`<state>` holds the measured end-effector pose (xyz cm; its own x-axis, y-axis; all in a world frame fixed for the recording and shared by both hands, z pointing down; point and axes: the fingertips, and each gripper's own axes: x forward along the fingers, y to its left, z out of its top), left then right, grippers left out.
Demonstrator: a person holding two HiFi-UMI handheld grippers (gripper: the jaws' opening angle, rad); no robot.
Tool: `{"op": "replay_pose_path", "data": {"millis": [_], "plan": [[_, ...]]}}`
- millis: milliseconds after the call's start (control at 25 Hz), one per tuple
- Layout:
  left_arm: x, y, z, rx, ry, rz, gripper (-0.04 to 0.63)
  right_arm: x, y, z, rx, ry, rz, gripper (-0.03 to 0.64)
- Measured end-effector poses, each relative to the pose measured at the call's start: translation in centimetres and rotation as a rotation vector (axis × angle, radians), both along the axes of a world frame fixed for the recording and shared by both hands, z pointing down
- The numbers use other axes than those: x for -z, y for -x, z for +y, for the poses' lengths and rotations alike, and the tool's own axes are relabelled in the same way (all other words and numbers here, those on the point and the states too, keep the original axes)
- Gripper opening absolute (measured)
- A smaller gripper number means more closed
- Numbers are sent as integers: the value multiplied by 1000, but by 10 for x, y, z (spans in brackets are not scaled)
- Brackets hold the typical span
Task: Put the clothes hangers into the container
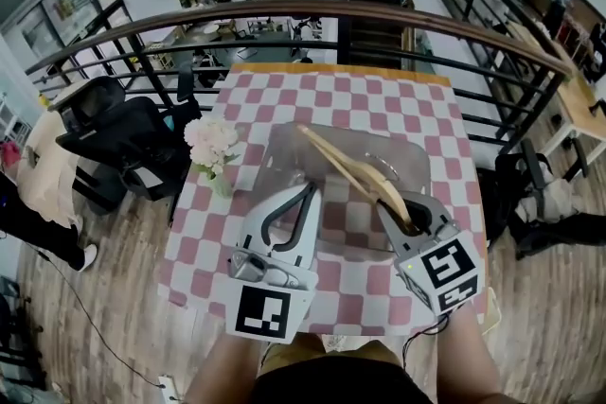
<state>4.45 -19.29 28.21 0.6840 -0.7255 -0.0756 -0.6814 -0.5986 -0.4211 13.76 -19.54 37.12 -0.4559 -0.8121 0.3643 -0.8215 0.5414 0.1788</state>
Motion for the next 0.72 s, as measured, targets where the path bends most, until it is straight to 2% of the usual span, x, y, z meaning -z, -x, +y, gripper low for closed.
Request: {"op": "replay_pose_path", "data": {"millis": [720], "plan": [[-8,26,-27,21,22,40,9,-38,22,-38,36,234,138,58]]}}
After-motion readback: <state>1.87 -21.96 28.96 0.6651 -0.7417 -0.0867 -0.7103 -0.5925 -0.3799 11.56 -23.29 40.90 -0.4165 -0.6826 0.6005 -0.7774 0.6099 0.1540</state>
